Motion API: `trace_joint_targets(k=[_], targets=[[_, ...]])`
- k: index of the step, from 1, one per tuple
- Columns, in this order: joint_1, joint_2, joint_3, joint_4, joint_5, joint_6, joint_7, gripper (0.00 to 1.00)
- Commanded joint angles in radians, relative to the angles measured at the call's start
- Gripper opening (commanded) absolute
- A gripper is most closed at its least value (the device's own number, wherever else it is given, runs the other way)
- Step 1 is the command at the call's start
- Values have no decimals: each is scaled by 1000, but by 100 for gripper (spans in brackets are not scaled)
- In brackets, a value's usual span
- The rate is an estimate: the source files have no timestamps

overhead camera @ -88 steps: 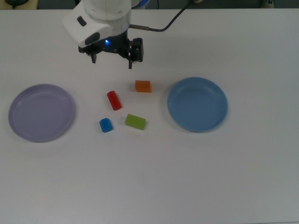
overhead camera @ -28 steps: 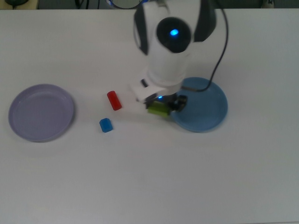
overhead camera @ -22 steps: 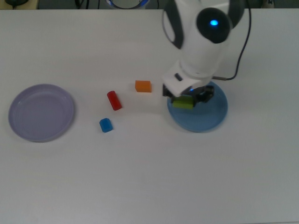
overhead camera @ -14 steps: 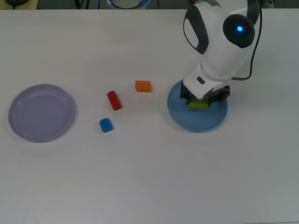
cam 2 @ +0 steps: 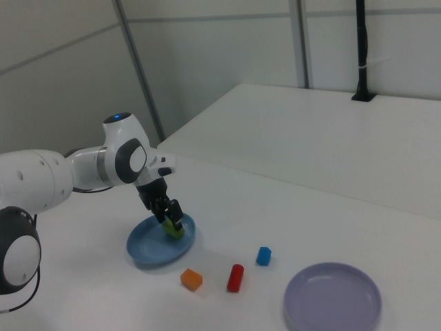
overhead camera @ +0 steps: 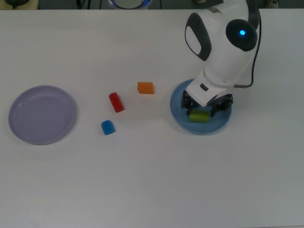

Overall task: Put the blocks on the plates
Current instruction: 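Move the gripper over the orange block and lower around it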

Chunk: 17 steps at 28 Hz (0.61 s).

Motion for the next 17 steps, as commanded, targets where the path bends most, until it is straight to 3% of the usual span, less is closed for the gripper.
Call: trace_joint_targets(k=[1,5,10,17], targets=[[4,-5,-10,-18,-27,2,-5,100],[-4,-17,-16,-18,-26,-40,-16,100],[-43,-55,-18,-30,-9,-127,-160,100],[-106,-153,-18,-135,51,-167,-378,100]])
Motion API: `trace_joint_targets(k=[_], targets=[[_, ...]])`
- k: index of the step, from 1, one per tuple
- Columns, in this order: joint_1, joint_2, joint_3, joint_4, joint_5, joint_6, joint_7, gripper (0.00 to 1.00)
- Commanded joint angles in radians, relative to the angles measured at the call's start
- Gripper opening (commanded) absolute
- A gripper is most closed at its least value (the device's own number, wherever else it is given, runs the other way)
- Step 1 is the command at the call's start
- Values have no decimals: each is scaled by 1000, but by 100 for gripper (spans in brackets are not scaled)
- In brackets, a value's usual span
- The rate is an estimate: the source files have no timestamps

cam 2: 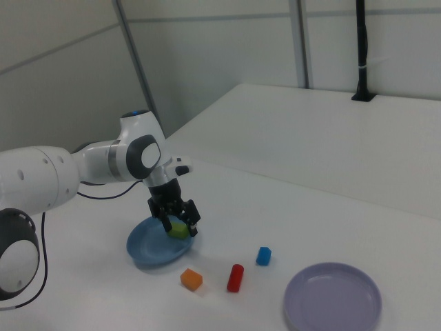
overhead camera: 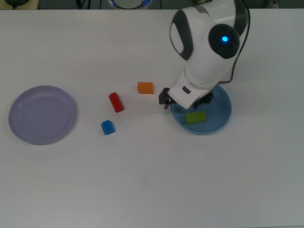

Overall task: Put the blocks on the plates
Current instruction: 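Move the gripper over the orange block and lower around it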

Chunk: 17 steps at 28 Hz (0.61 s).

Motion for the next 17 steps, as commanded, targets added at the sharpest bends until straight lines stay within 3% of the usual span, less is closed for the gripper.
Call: trace_joint_targets(k=[1,11,17], targets=[[-52,-124,-1,-137,43,-13,-140,100],[-93,-203,-3,-275,41,-35,-171,100],[-142,-209,-3,-298,41,-53,-201,100]])
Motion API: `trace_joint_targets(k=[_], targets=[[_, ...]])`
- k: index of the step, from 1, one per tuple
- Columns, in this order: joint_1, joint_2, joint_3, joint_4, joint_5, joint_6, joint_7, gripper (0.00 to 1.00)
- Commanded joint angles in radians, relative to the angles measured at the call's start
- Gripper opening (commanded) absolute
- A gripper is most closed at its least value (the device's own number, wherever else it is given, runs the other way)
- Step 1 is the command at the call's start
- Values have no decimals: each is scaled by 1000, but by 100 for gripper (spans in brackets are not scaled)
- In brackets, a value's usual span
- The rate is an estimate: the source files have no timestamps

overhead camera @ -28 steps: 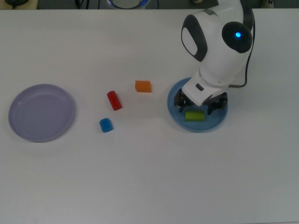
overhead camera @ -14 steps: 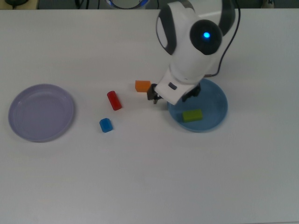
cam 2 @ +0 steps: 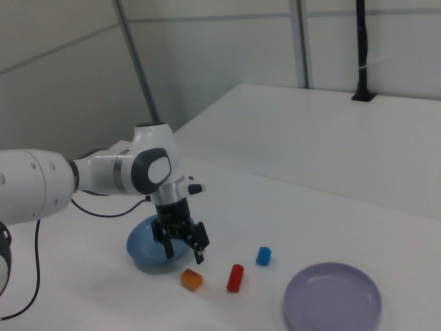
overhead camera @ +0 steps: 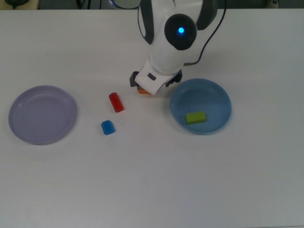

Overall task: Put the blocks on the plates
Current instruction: 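Move the gripper over the orange block and lower around it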

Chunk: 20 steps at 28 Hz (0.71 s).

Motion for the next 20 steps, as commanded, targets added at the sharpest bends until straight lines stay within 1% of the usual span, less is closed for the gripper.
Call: trace_joint_targets(k=[1,2,4,12,16,20], targets=[[-47,-46,-2,-60,17,-7,-44,100],[-59,-46,-2,-69,17,-4,-45,100],[-62,-44,-2,-78,17,-1,-45,100],[-58,-43,-2,-82,16,2,-56,100],[-45,-41,1,-82,10,1,-44,100],[-15,-40,2,-82,3,-4,-39,100]])
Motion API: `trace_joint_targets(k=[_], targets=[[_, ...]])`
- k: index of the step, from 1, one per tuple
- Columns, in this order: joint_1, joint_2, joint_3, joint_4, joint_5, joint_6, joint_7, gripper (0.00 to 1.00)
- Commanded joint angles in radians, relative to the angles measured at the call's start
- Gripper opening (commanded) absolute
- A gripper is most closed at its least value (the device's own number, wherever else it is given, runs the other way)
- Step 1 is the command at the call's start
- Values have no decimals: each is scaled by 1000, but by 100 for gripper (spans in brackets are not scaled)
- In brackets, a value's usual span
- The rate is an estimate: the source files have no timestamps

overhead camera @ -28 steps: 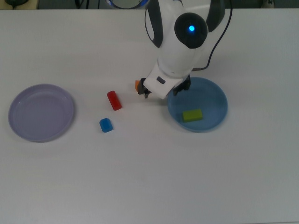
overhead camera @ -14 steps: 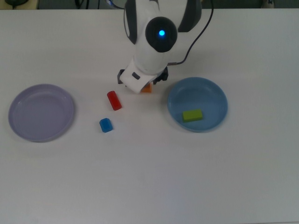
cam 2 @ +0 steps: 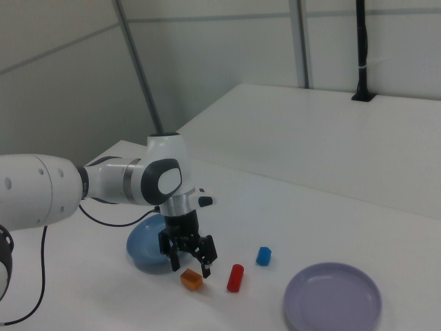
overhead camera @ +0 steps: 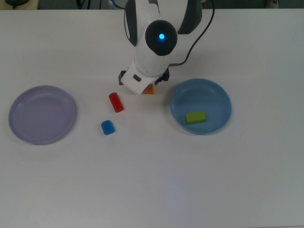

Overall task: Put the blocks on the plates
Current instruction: 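Move the gripper over the orange block and lower around it, then close the gripper on the orange block and lift it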

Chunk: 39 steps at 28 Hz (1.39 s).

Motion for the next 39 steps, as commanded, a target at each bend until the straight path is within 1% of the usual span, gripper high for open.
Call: trace_joint_targets(k=[1,5,8,13,14,15,17,24,25,26,30,34,35,39], targets=[[42,-31,-4,-34,3,-5,-4,100],[46,-25,-4,-24,-1,23,-15,100],[43,-24,-4,-35,0,96,-15,100],[42,-27,-4,-122,2,233,-8,100],[42,-27,-4,-153,2,282,-7,100],[43,-27,-4,-164,0,297,-7,100],[43,-25,-6,-176,-1,313,-6,100],[39,-28,-7,-179,-3,313,-7,100],[39,-28,-7,-179,-1,313,-7,98],[37,-28,-7,-179,-1,313,-9,93],[28,-33,-9,-179,-3,310,-17,71],[16,-45,-9,-172,-3,304,-32,72],[8,-57,-9,-172,-3,299,-75,72],[7,-62,-9,-170,-3,262,-170,73]])
